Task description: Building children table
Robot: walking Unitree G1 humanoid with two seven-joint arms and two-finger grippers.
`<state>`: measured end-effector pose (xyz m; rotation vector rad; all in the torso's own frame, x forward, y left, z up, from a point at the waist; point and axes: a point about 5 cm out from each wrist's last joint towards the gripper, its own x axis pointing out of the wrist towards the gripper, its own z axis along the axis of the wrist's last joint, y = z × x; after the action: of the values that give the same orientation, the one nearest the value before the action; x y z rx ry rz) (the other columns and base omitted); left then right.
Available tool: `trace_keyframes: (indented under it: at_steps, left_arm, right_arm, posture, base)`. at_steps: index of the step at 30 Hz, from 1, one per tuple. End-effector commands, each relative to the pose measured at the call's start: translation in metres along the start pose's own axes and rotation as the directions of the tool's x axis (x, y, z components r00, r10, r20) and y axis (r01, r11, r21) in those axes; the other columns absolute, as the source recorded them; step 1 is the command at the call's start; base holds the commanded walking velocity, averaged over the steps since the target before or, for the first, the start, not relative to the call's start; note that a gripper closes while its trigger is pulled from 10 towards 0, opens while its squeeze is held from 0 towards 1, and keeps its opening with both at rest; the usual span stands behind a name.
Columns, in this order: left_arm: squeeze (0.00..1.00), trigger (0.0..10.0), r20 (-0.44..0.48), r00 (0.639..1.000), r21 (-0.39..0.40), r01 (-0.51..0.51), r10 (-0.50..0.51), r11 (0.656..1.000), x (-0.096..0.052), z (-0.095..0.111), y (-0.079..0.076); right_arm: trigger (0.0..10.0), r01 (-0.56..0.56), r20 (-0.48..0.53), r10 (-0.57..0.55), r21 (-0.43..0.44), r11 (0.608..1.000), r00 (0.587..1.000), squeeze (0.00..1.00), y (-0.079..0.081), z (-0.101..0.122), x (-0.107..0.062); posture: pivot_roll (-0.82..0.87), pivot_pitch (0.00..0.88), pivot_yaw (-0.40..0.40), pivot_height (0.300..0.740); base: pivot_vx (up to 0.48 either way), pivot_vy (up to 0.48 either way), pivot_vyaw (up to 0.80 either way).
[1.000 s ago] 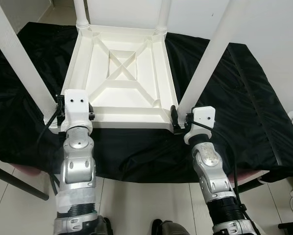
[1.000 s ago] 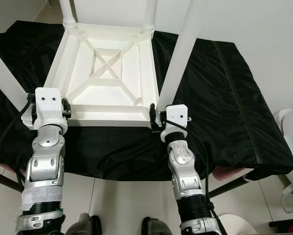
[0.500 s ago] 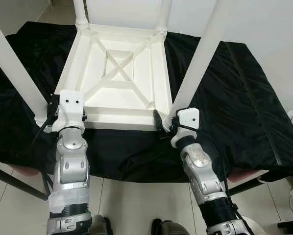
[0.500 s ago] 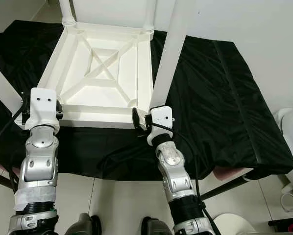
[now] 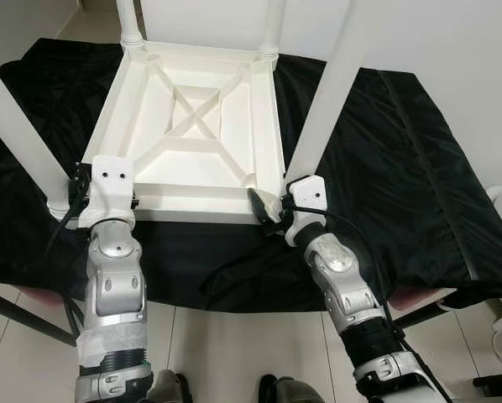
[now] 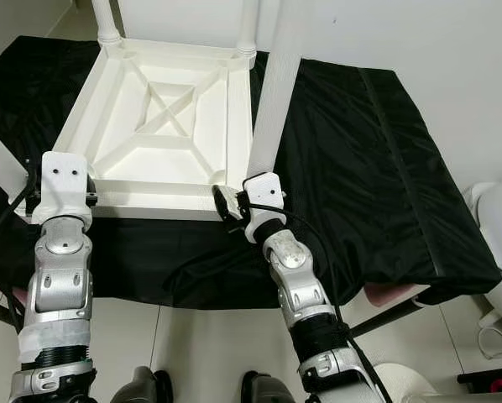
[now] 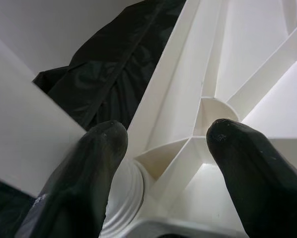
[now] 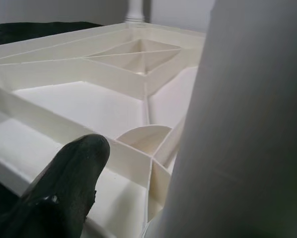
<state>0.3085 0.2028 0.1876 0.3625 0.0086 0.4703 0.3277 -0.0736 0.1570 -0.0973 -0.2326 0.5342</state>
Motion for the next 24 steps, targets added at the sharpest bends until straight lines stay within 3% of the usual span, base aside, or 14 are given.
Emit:
trace_keyframes:
  at_steps: [1,15,24]
  left_arm:
    - [0.00,10.0,-0.016,0.953,0.016,-0.301,0.301,0.953,-0.002,-0.005,0.020]
    - [0.00,10.0,-0.012,0.947,0.020,-0.320,0.320,0.947,0.001,-0.005,0.027]
    - [0.00,10.0,0.024,0.985,-0.033,-0.169,0.170,0.985,-0.007,-0.001,0.002]
  right_arm:
    - [10.0,-0.093,-0.028,0.094,0.009,0.996,0.995,0.00,0.007,-0.006,0.004]
    - [10.0,-0.208,-0.030,0.207,-0.042,0.977,0.978,0.00,-0.003,-0.001,0.019]
    - [10.0,-0.067,0.009,0.067,-0.007,0.998,0.998,0.00,-0.011,-0.003,0.008]
  posture:
    - [-0.05,0.155,-0.034,0.740]
    - [-0.05,0.162,-0.036,0.740]
    - [-0.05,0.160,-0.034,0.740]
  base:
    - [0.000,0.000,0.00]
    - [0.000,0.000,0.00]
    - [0.000,0.000,0.00]
